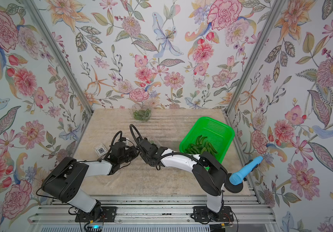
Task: Take small green peppers out of containers
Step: Open the packing box at the center of the board.
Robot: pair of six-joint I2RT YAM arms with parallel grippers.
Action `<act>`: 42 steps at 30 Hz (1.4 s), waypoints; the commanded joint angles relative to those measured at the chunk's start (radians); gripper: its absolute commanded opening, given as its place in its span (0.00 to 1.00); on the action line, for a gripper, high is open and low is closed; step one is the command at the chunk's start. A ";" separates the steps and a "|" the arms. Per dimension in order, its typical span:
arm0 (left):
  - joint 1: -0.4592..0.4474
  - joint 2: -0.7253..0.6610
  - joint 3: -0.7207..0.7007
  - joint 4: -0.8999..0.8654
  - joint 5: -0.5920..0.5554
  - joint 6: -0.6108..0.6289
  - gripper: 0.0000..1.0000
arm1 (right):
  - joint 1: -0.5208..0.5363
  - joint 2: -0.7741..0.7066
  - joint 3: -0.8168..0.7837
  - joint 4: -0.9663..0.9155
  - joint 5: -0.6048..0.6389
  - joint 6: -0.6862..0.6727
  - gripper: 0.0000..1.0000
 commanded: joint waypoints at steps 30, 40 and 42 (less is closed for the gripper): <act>-0.004 0.014 -0.028 -0.032 -0.015 0.021 0.00 | 0.017 0.113 0.064 0.047 0.273 -0.155 0.12; -0.003 -0.007 -0.061 -0.054 -0.035 0.031 0.00 | -0.116 -0.010 0.017 0.101 0.145 0.034 0.08; 0.001 -0.014 -0.059 -0.059 -0.037 0.033 0.00 | -0.145 -0.030 0.008 0.116 0.091 0.060 0.08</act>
